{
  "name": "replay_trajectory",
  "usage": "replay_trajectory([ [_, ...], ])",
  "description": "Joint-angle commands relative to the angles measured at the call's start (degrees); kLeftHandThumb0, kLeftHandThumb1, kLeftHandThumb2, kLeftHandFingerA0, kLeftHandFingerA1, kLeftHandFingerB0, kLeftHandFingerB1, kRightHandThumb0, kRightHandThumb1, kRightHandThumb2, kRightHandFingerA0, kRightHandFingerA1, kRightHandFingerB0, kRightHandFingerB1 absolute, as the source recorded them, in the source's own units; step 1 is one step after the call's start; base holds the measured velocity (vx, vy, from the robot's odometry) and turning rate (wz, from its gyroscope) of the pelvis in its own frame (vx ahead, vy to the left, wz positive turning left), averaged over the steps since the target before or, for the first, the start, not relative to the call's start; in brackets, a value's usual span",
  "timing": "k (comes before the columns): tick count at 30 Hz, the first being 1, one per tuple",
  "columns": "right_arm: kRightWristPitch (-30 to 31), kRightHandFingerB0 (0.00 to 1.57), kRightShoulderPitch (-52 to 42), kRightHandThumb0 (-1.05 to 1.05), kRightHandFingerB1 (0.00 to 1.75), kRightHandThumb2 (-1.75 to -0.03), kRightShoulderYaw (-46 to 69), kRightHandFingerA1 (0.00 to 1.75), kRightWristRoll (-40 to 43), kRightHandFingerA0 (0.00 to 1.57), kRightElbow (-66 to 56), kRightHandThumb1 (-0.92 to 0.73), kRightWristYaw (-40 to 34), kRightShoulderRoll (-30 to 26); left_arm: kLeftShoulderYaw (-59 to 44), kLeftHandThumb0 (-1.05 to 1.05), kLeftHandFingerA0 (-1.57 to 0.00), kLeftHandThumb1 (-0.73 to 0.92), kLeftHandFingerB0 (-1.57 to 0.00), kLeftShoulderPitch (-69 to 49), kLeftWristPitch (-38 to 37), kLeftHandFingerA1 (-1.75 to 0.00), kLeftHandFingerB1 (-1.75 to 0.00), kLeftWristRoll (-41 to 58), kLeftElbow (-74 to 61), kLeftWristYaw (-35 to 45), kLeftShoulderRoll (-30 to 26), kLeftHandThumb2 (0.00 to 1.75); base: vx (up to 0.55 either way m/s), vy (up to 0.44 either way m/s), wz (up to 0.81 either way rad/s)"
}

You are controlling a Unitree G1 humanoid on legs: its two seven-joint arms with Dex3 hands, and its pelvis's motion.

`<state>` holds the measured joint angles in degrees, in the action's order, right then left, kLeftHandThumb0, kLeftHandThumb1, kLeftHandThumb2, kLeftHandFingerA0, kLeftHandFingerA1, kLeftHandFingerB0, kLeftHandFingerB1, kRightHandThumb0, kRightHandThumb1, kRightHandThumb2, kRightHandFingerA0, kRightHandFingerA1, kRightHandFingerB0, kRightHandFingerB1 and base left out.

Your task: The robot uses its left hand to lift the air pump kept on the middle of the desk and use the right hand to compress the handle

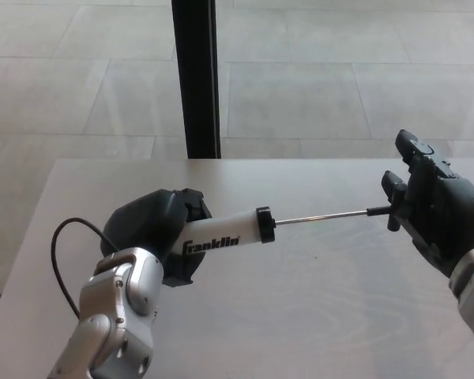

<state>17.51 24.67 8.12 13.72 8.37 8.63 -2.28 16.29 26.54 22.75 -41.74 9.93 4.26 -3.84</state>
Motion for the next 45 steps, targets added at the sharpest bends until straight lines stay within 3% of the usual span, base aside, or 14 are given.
replay_trajectory([
  [1,1.13,0.0,1.03,-1.05,0.0,-1.36,0.25,0.08,0.62,0.0,0.6,-0.92,-1.56,0.99,-0.23,-0.19,-0.9,0.6,-0.76,0.86,1.67,-1.75,-1.37,1.07,0.1,-1.38,0.42,1.01,0.0,0.0,0.0],
  [3,0.91,0.0,1.39,-1.05,0.0,-1.36,0.09,0.08,0.55,0.0,0.83,-0.92,-1.51,1.06,-0.18,-0.12,-1.09,0.59,-0.77,0.6,1.43,-1.72,-1.34,1.3,0.16,-1.66,0.41,1.01,0.0,0.0,0.0],
  [7,1.05,0.0,2.22,-1.05,0.0,-1.36,-0.54,0.07,0.53,0.0,1.21,-0.92,-0.91,0.91,0.06,-0.19,-0.91,0.6,-0.75,0.58,0.32,-1.75,-1.5,1.62,1.11,-2.54,0.45,1.01,0.0,0.0,0.0],
  [10,1.71,0.0,2.34,-1.05,0.0,-1.36,-1.05,0.06,0.45,0.0,0.78,-0.92,-1.53,1.45,0.54,-0.23,-1.17,0.57,-0.86,1.56,0.72,-1.34,-1.08,1.21,1.46,-2.26,0.24,1.14,0.0,0.0,0.0],
  [11,1.77,0.0,2.37,-1.05,0.0,-1.36,-1.01,0.06,0.49,0.0,0.73,-0.92,-1.53,1.38,0.58,-0.23,-1.17,0.57,-0.86,1.66,0.75,-1.34,-1.08,1.23,1.53,-2.3,0.28,1.14,0.0,0.0,0.0],
  [12,1.33,0.0,2.34,-1.05,0.01,-1.36,-1.19,0.06,0.47,0.0,0.79,-0.92,-1.44,1.61,0.97,-0.16,-0.87,0.58,-0.8,2.14,0.99,-1.7,-1.15,0.87,1.8,-1.86,-0.03,1.08,0.0,0.0,0.0],
  [14,0.16,0.0,1.97,-1.04,0.04,-1.37,-2.04,0.09,0.12,0.0,0.57,-0.92,-0.65,1.64,1.34,-0.17,-0.89,0.58,-0.79,2.72,0.32,-1.72,-1.28,0.88,2.37,-2.06,-0.32,1.08,0.0,0.0,0.0],
  [15,0.4,0.0,1.81,-1.04,0.06,-1.37,-2.73,0.08,-0.17,0.0,0.09,-0.92,-0.55,1.65,2.1,-0.21,-0.91,0.61,-0.78,3.46,0.84,-1.58,-0.82,0.07,2.84,-1.79,-0.53,1.02,0.0,0.0,0.0],
  [16,0.87,0.0,1.77,-1.05,0.05,-1.37,-3.26,0.07,-0.51,0.0,-0.23,-0.92,-0.55,1.45,2.81,-0.2,-0.9,0.62,-0.78,3.92,0.47,-1.3,-0.7,-0.51,3.23,-1.66,-1.0,0.98,0.0,0.0,0.0],
  [19,1.86,0.0,1.87,-1.05,0.06,-1.38,-4.35,0.07,-0.48,0.0,-0.98,-0.92,-0.47,1.34,2.88,-0.24,-0.92,0.64,-0.8,4.64,0.92,-1.45,-0.78,-0.18,3.52,-2.09,-1.05,0.97,0.0,0.0,0.0],
  [20,1.84,0.0,1.78,-1.05,0.06,-1.38,-4.63,0.08,-0.54,0.0,-1.18,-0.92,-0.64,1.45,2.66,-0.24,-0.93,0.63,-0.83,5.1,1.62,-1.56,-1.01,0.27,3.75,-2.03,-0.57,0.96,0.0,0.0,0.0],
  [24,1.12,0.0,1.23,-1.05,0.07,-1.37,-6.09,0.08,-0.88,0.0,-1.2,-0.9,-0.74,2.09,4.3,-0.2,-0.96,0.55,-0.83,7.76,2.36,-1.61,-0.81,-1.11,5.22,-1.68,-0.6,1.1,0.0,0.0,0.0],
  [27,1.55,0.0,1.22,-1.05,0.06,-1.37,-6.75,0.08,-1.18,0.0,-1.34,-0.91,-0.93,2.22,5.34,-0.18,-0.96,0.55,-0.85,8.7,3.9,-1.71,-0.98,-1.76,5.24,-1.19,-0.74,1.13,0.0,0.0,0.0],
  [45,0.12,0.0,2.14,-1.03,0.09,-1.37,-7.34,0.08,-2.4,0.0,-1.62,-0.92,-3.36,4.43,10.26,-0.27,-0.93,0.74,-0.82,15.02,8.11,-1.57,-0.78,-3.97,11.9,-2.07,0.91,0.86,0.0,0.0,0.0],
])
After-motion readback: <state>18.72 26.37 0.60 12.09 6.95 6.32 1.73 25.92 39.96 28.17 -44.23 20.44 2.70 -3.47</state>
